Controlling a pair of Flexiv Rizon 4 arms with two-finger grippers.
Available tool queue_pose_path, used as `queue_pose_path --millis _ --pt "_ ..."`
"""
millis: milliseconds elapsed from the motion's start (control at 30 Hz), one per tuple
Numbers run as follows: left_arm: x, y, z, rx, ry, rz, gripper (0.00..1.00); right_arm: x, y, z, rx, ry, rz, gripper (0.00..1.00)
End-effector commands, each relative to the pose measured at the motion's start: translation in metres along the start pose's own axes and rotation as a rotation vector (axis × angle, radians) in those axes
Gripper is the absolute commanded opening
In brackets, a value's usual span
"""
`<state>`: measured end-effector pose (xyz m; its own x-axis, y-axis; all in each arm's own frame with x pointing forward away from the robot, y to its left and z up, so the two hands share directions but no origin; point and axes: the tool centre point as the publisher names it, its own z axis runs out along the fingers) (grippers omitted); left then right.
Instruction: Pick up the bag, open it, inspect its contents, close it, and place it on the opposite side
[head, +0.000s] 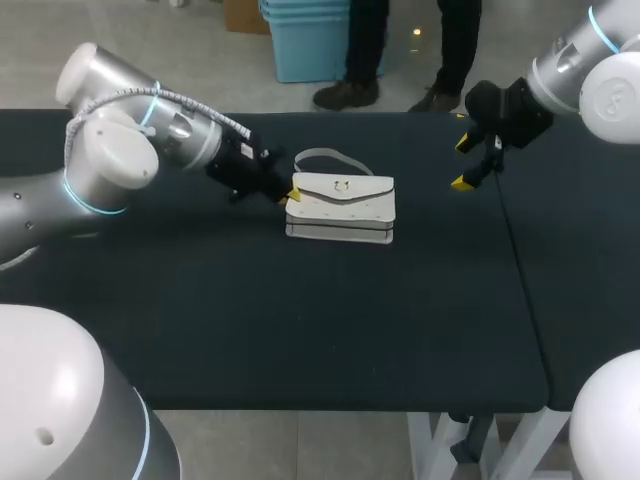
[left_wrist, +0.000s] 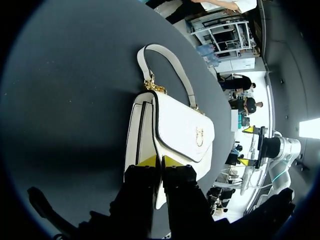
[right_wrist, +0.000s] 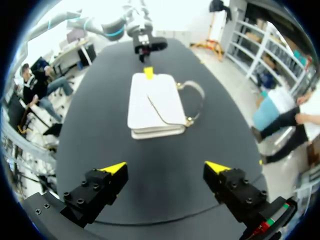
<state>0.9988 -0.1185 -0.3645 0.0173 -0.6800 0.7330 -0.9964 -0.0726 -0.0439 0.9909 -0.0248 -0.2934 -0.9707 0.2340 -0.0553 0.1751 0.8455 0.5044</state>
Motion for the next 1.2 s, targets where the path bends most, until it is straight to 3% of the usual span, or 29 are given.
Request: queue_pose_path --millis 33,400,433,467,500,533,833,1200 --pt "0.002 -0.007 0.011 -0.029 0.003 0.008 0.00 0.000 0.000 0.000 0.001 0.000 0.001 1.00" --pt "0.001 -0.008 0.012 -0.033 0.005 -0.002 0.00 0.000 0.000 0.000 0.001 0.000 0.001 1.00" --pt "0.000 -0.008 0.011 -0.031 0.008 -0.006 0.39 0.000 0.000 0.000 0.001 0.000 0.001 1.00" --pt "0.000 -0.008 0.010 -0.029 0.008 -0.008 0.68 0.000 0.000 0.000 0.001 0.000 0.001 1.00" --pt "0.000 -0.008 0.008 -0.024 0.010 -0.009 0.88 0.000 0.000 0.000 0.001 0.000 0.001 1.00" --pt "0.000 -0.008 0.006 -0.021 0.013 -0.011 0.98 0.000 0.000 0.000 0.001 0.000 0.001 1.00" --pt "0.006 0.000 -0.020 0.025 0.022 0.019 1.00 0.000 0.000 0.000 0.001 0.000 0.001 1.00" --pt "0.031 0.012 -0.053 0.087 -0.020 0.105 1.00 -0.001 0.002 -0.001 0.012 -0.004 -0.008 1.00"
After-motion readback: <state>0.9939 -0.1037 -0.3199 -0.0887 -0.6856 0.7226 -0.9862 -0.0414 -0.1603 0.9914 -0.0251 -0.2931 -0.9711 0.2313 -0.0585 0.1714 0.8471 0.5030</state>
